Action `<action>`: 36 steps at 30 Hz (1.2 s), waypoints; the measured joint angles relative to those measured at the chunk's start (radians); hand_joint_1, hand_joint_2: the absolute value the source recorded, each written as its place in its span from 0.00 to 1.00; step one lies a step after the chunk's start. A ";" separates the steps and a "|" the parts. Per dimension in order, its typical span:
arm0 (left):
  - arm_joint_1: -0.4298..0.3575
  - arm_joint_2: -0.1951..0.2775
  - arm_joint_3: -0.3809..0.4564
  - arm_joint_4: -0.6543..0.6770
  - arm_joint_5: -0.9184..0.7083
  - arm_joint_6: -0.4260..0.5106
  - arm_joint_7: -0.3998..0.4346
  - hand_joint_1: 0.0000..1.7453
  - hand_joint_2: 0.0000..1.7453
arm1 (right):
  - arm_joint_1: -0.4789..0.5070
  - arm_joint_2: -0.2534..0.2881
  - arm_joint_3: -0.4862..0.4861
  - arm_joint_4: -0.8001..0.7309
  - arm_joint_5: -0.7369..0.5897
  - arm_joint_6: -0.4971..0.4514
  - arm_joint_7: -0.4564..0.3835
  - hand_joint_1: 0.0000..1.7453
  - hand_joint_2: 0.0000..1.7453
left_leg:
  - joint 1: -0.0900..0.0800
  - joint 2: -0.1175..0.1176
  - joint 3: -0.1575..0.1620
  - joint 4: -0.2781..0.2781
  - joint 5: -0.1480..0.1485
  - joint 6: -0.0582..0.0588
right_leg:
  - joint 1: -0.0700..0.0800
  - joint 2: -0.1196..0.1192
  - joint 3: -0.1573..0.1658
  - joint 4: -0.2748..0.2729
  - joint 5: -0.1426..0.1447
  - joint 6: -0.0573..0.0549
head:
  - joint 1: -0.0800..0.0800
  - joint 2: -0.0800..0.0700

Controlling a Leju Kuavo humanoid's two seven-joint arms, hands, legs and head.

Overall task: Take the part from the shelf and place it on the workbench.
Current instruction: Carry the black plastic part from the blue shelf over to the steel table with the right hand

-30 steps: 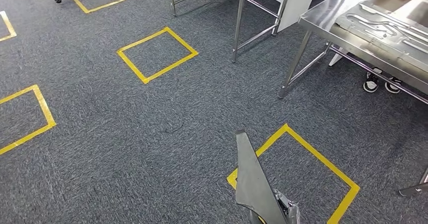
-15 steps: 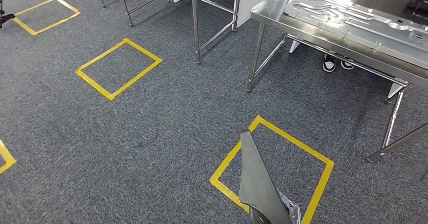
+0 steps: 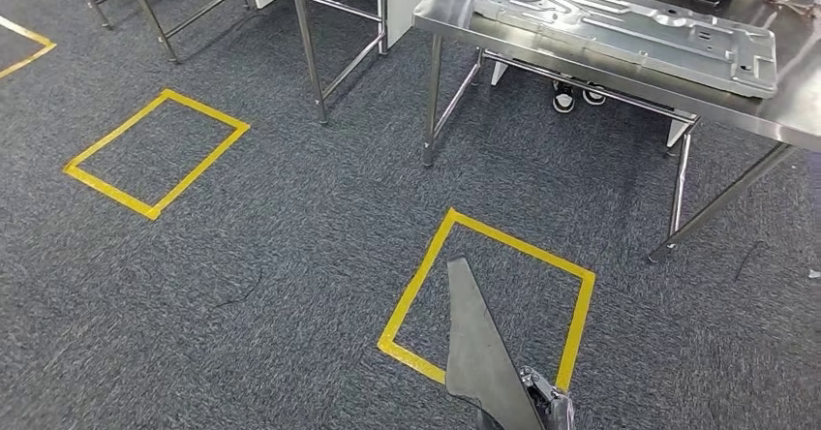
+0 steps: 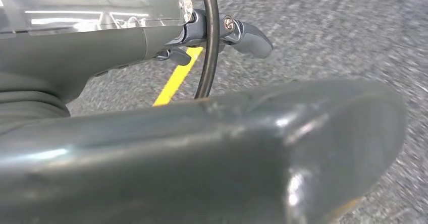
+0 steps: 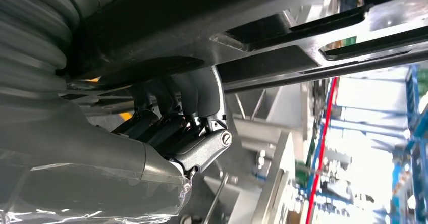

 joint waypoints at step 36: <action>-0.002 -0.044 -0.006 0.000 -0.046 0.008 -0.004 0.00 0.00 | 0.039 0.035 -0.019 -0.046 0.043 0.012 0.000 1.00 1.00 | -0.004 0.013 0.011 0.010 -0.022 -0.021 | 0.003 0.008 0.026 -0.061 0.010 -0.027 | 0.000 0.000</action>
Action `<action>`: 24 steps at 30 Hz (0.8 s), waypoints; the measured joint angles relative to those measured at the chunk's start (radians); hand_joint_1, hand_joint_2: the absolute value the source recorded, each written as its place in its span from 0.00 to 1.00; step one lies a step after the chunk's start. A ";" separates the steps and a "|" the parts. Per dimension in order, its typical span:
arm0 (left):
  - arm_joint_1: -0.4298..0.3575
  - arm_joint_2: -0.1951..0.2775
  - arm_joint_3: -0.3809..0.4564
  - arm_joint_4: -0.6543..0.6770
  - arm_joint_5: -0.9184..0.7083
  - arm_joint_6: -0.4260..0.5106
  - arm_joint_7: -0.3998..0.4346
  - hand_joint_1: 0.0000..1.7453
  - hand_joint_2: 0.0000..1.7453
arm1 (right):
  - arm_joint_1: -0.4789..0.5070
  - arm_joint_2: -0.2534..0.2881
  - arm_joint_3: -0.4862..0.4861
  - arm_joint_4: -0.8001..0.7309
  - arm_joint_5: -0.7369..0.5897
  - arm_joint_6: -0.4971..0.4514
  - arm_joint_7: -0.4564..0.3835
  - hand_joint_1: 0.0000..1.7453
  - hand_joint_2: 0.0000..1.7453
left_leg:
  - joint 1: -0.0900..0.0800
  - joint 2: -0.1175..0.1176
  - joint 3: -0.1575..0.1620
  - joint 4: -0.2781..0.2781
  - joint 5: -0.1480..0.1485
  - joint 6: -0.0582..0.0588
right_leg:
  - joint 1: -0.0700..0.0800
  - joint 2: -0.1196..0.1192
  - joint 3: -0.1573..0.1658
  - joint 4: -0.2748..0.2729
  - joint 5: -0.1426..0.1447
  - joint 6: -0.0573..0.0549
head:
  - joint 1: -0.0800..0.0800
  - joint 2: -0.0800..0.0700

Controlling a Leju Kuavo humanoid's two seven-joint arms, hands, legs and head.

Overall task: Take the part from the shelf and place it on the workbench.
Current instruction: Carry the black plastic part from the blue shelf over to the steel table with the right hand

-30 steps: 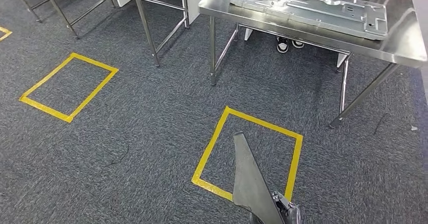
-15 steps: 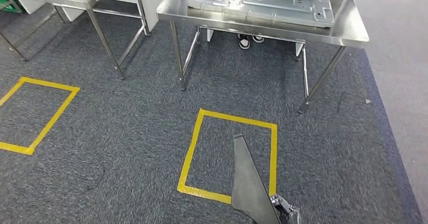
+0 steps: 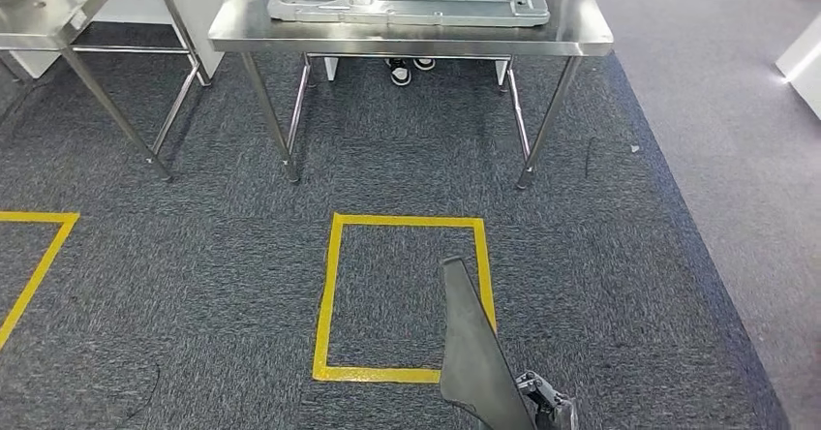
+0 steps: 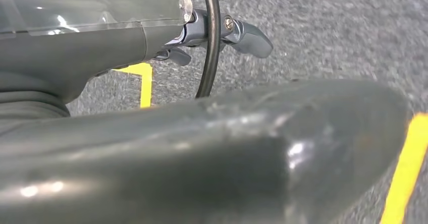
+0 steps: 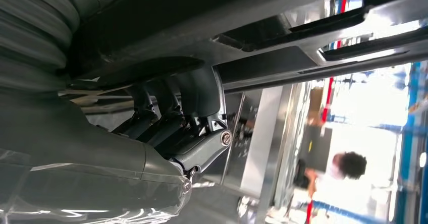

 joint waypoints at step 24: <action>0.013 0.000 0.003 0.000 -0.014 -0.014 -0.008 0.00 0.00 | 0.003 0.010 -0.012 0.000 0.092 -0.087 0.026 1.00 1.00 | 0.010 -0.091 -0.025 0.006 0.017 0.032 | -0.023 0.051 -0.082 0.159 -0.027 0.048 | 0.000 0.000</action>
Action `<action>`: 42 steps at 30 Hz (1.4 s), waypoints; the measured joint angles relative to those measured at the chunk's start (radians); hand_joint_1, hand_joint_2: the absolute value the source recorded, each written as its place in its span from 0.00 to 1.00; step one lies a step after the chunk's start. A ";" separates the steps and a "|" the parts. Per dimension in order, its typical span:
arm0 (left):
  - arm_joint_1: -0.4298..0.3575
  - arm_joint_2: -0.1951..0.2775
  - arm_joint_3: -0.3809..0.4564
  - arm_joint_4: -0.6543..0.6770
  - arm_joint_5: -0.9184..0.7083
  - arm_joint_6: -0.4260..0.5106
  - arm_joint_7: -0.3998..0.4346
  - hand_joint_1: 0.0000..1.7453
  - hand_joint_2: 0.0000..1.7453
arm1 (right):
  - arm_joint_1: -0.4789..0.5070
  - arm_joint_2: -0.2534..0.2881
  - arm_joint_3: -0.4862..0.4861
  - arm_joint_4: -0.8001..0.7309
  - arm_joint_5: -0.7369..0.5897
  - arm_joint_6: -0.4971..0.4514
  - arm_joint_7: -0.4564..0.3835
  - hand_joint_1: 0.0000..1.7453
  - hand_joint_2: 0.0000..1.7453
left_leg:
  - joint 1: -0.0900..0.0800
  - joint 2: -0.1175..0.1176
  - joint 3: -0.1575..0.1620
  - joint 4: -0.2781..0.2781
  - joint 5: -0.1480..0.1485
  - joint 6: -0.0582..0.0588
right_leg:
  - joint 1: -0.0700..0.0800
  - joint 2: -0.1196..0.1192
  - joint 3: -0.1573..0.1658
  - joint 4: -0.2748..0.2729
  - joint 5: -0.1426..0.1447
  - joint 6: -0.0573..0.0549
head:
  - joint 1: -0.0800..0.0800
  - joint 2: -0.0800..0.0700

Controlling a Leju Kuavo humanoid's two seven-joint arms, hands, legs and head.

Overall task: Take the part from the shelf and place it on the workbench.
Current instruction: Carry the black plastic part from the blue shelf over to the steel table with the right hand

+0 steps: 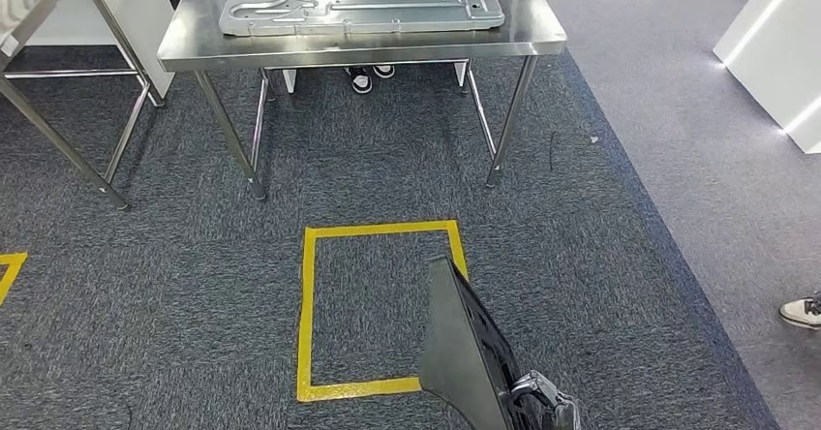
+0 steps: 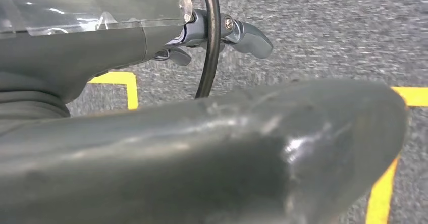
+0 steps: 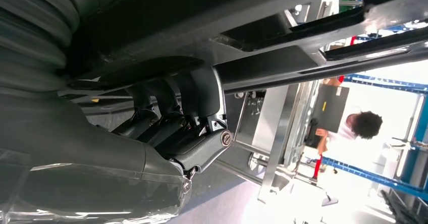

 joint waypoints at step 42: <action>-0.016 0.037 0.018 -0.001 -0.184 -0.060 0.035 0.00 0.00 | -0.281 -0.154 -0.052 0.004 0.739 -0.472 0.588 1.00 1.00 | 0.002 -0.009 -0.066 0.265 -0.139 -0.044 | 0.002 0.001 0.081 -0.137 0.016 -0.052 | -0.002 0.000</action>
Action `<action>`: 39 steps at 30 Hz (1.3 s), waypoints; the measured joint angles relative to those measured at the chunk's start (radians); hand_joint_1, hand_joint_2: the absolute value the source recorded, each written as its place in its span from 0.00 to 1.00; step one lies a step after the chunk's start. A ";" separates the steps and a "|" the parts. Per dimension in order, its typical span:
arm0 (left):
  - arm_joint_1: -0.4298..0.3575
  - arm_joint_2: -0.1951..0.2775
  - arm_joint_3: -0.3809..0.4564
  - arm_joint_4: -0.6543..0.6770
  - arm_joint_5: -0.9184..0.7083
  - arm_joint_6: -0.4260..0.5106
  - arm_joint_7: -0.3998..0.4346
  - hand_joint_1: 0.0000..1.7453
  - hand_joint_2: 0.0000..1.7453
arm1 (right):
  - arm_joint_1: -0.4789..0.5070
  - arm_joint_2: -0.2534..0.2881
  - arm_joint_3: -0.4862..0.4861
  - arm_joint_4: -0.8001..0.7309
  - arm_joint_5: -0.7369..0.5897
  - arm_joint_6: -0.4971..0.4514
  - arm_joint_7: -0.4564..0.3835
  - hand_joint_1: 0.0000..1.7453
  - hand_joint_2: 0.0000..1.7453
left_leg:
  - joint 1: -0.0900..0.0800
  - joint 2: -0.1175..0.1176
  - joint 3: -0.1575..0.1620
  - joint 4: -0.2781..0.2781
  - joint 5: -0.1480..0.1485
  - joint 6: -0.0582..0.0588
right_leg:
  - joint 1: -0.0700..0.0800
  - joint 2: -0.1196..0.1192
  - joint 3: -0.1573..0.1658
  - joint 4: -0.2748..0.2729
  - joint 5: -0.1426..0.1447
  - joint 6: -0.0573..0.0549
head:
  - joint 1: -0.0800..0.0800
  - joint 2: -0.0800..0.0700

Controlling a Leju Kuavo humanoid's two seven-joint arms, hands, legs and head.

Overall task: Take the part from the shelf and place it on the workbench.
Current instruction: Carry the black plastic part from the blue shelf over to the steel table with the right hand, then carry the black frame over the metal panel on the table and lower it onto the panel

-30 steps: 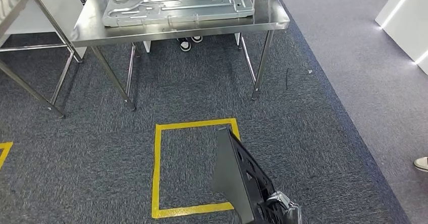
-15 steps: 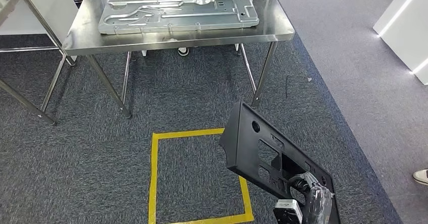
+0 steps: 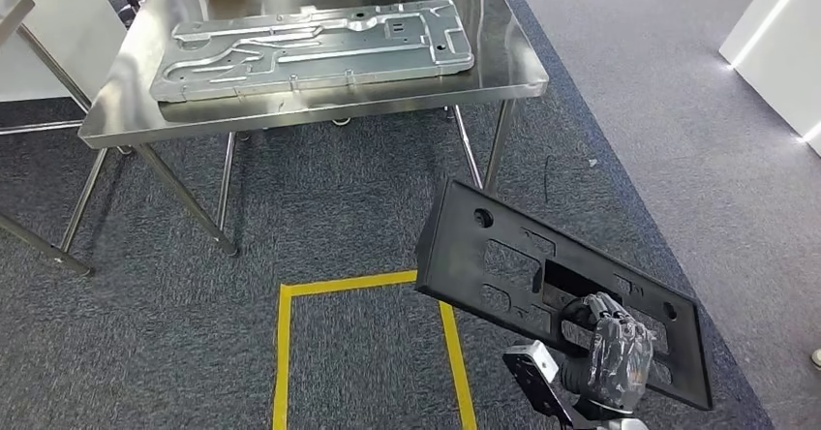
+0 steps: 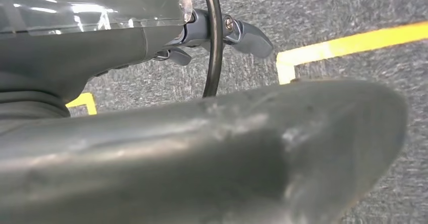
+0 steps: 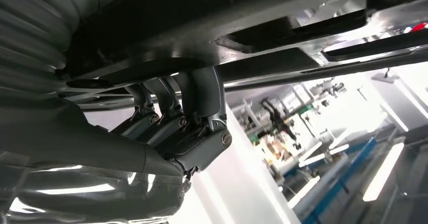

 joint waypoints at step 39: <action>-0.006 0.012 -0.007 0.002 -0.165 -0.049 0.035 0.00 0.00 | -0.506 -0.191 0.205 0.457 0.388 0.294 0.214 1.00 1.00 | -0.022 -0.003 -0.102 -0.244 0.286 0.039 | -0.002 0.016 0.110 -0.013 -0.084 0.031 | 0.000 0.000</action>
